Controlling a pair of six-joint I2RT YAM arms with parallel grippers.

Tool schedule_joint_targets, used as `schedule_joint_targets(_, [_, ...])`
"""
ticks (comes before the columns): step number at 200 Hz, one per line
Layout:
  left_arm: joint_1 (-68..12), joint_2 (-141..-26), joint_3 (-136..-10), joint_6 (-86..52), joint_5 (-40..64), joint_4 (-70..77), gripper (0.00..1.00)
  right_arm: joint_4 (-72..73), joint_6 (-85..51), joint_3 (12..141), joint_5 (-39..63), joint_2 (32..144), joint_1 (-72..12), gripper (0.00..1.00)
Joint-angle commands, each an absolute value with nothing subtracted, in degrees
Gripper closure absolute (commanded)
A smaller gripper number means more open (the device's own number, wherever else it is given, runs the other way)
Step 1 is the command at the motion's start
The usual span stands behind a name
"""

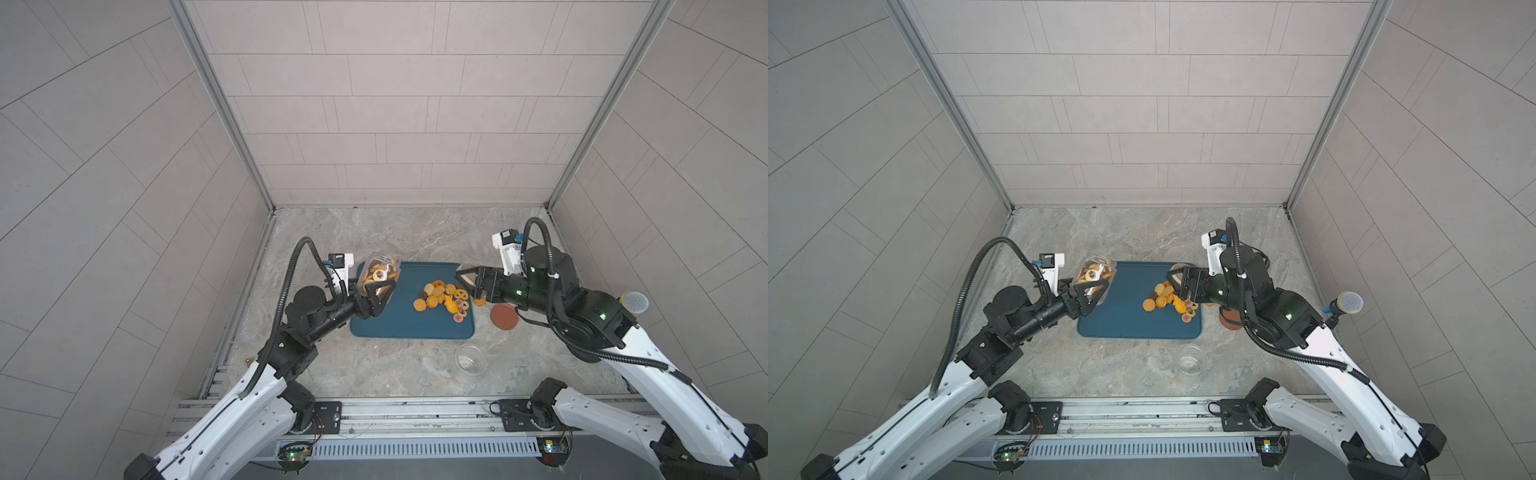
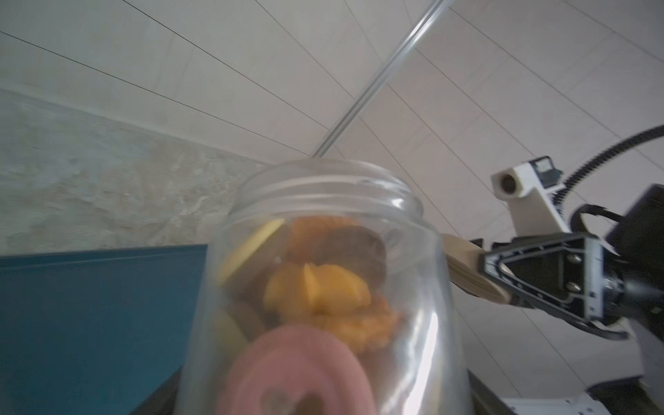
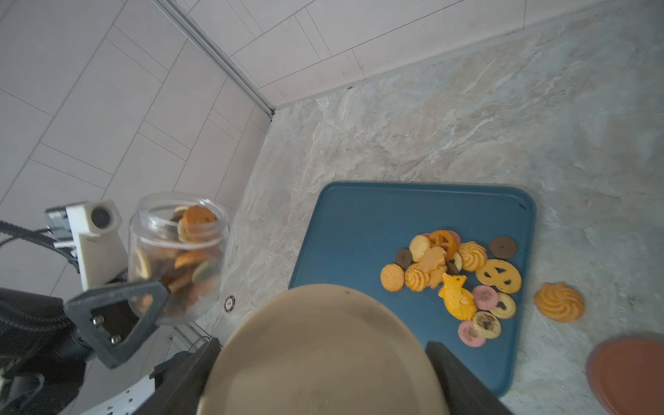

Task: Pour the cookies out of the jar
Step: Place the lid at the center of the board.

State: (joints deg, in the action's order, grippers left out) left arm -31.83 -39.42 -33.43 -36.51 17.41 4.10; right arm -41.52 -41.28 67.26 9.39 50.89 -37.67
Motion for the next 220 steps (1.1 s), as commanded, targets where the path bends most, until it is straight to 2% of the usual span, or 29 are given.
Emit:
schedule_joint_targets(1, [-29.21,-38.91,-38.06,-30.61,9.35,-3.43,1.0,-49.35,-39.73,66.69,0.14,48.49,-41.84,1.0])
schedule_joint_targets(21, [-25.91,-39.39,-38.73,-31.46,9.54,-4.99,1.0,-50.29,-41.18,65.65,-5.05,48.53,-49.15,1.0])
schedule_joint_targets(44, [-23.85,-37.74,-37.55,-31.82,11.5,-3.43,1.0,-48.25,-43.62,63.04,-14.07,51.33,-62.37,1.0])
schedule_joint_targets(67, [-23.56,-36.02,-37.47,-31.13,11.6,-5.17,1.0,-44.89,-45.04,61.42,-19.54,58.02,-73.91,1.0])
schedule_joint_targets(87, [-23.47,-35.12,-36.09,-31.51,12.4,-5.23,1.0,-42.68,-45.83,61.29,-20.95,65.62,-79.17,1.0])
schedule_joint_targets(124, [-23.48,-35.32,-33.86,-32.43,13.53,-3.87,1.0,-36.33,-48.39,60.51,-17.83,77.48,-80.07,1.0])
schedule_joint_targets(158, [-23.31,-34.92,-33.71,-32.43,13.53,-4.53,1.0,-31.56,-48.21,59.52,-12.45,86.35,-77.24,1.0])
schedule_joint_targets(220, [-23.29,-33.49,-30.83,-34.16,13.32,-3.49,1.0,-30.61,-47.71,59.51,-8.7,92.72,-74.1,1.0])
